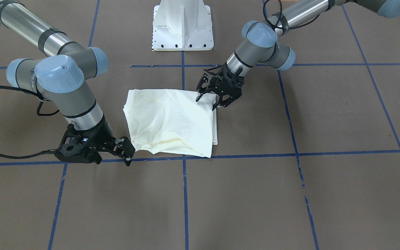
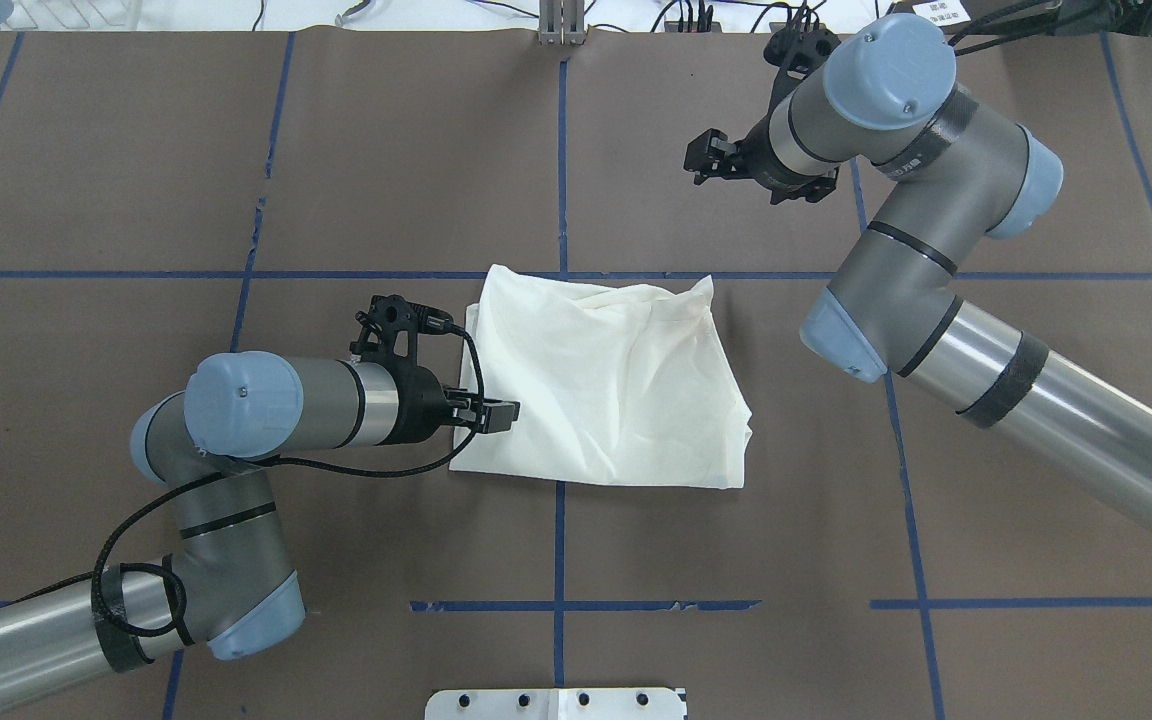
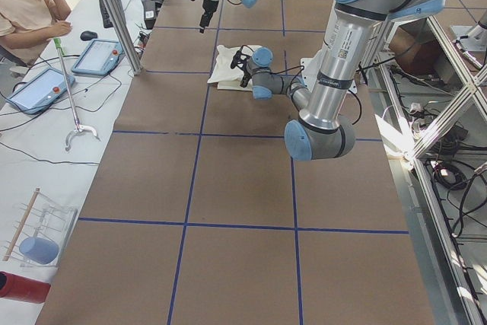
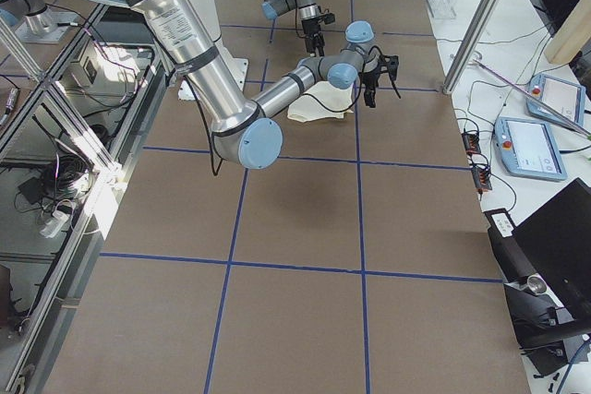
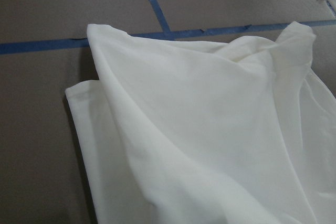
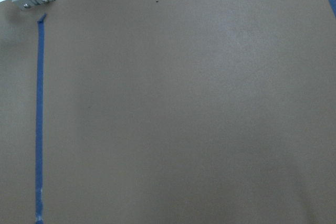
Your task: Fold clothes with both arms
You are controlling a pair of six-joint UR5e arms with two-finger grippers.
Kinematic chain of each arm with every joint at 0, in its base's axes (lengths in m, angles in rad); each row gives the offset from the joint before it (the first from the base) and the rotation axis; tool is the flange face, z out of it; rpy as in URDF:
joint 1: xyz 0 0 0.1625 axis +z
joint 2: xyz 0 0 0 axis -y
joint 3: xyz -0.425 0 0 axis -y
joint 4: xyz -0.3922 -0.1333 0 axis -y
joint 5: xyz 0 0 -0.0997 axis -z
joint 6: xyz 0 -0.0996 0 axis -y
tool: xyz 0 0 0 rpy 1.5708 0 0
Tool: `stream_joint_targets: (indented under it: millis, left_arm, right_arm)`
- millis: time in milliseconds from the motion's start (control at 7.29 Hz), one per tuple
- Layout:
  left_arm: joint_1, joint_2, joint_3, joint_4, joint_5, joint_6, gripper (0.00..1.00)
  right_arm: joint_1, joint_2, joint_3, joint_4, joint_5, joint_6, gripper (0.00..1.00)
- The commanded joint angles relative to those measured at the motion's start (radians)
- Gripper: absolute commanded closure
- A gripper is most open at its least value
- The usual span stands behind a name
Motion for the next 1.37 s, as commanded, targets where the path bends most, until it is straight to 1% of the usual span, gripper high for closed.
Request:
stream_joint_targets:
  millis: [0,274,412,549,686,823,960,1097,1235]
  left_arm:
    - [0.008,0.022,-0.009,-0.007,-0.001,-0.001,1.0]
    - [0.008,0.062,-0.013,-0.023,-0.001,0.004,1.0]
    - [0.008,0.064,-0.015,-0.035,-0.003,-0.001,1.0]
    - [0.007,0.065,-0.025,-0.035,-0.008,-0.001,0.42]
    - [-0.001,0.067,-0.065,-0.024,-0.011,0.001,0.0]
    - [-0.018,0.093,-0.105,-0.018,-0.044,-0.001,0.0]
    - [-0.044,0.087,-0.108,-0.02,-0.075,-0.043,0.0]
    - [-0.035,0.073,-0.104,-0.021,-0.075,-0.194,0.0]
    - [-0.033,0.037,-0.095,-0.023,-0.072,-0.259,0.0]
  right_arm:
    - [0.0,-0.003,0.002,0.0,-0.002,0.0,0.0]
    - [-0.001,-0.004,0.0,0.0,-0.01,0.002,0.0]
    - [-0.003,-0.013,0.0,0.001,-0.017,0.0,0.0]
    - [-0.001,-0.013,0.0,0.001,-0.017,0.0,0.0]
    - [-0.001,-0.013,0.002,0.001,-0.017,0.0,0.0]
    - [-0.001,-0.013,0.002,0.001,-0.017,0.0,0.0]
    - [-0.001,-0.013,0.002,0.001,-0.017,0.002,0.0]
    - [-0.001,-0.015,0.0,0.001,-0.017,0.0,0.0]
    - [-0.001,-0.015,0.0,0.001,-0.017,0.0,0.0]
